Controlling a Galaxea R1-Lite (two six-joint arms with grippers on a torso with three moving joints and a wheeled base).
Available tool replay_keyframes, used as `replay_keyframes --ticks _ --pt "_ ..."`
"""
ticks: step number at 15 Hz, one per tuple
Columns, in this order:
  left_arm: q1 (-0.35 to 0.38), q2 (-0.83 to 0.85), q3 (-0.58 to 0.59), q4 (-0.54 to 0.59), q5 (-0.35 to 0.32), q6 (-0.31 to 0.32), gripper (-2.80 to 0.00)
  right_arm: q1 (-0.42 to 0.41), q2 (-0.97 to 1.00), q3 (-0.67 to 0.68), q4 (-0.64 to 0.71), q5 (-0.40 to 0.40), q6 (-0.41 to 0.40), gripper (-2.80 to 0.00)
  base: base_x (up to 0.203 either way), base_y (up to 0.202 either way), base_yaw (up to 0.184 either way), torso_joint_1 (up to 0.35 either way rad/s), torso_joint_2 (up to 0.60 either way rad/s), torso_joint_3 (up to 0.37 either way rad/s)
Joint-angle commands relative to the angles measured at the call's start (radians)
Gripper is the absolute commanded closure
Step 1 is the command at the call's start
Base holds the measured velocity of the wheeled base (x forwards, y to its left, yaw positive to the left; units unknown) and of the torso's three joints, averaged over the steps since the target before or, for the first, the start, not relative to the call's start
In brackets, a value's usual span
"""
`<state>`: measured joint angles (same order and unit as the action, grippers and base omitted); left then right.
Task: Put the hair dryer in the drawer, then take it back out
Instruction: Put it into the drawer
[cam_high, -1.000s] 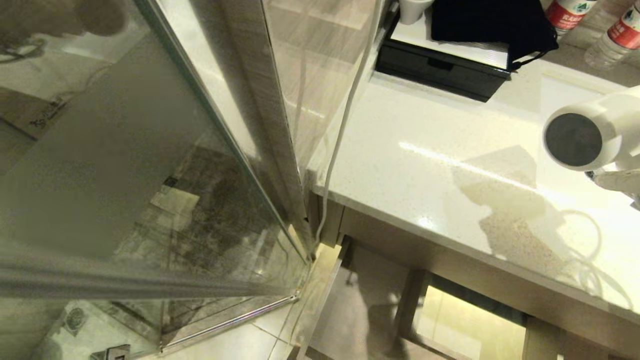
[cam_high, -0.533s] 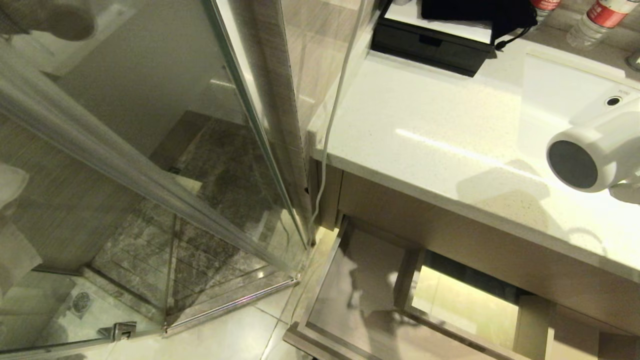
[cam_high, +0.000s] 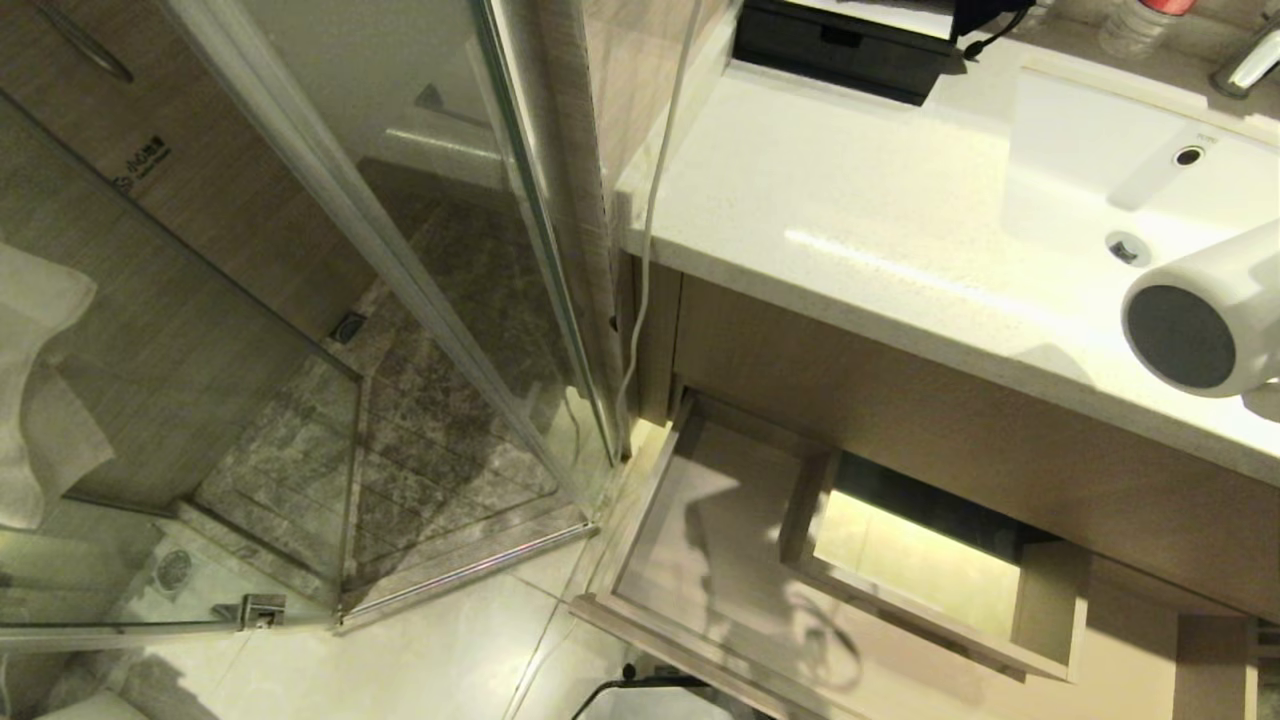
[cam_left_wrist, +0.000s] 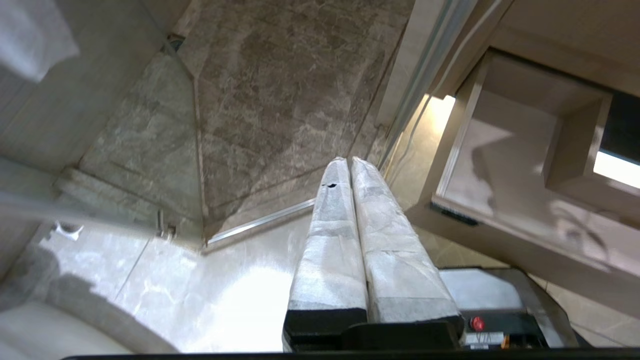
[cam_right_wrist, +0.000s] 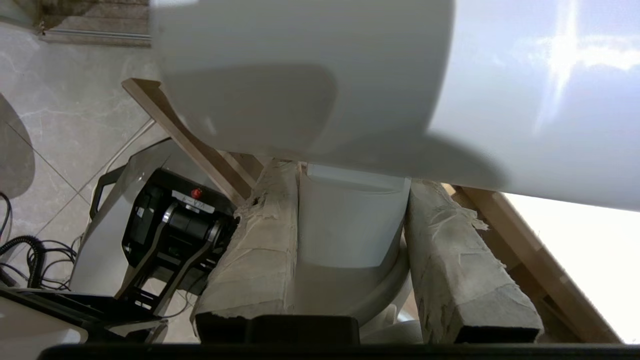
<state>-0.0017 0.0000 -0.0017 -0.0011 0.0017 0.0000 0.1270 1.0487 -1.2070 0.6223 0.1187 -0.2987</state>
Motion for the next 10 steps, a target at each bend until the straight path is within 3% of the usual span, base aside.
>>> replay_keyframes --ticks 1,10 --pt "0.000 0.002 0.000 0.000 0.000 0.000 0.00 -0.006 -0.012 0.001 0.004 -0.001 0.000 0.00 0.000 0.000 0.000 -0.232 -0.03 -0.266" --pt "0.000 0.002 0.000 0.000 0.000 0.000 0.00 -0.035 -0.039 0.025 0.008 -0.001 0.035 0.00 0.000 0.000 0.000 -0.188 -0.08 -0.271"
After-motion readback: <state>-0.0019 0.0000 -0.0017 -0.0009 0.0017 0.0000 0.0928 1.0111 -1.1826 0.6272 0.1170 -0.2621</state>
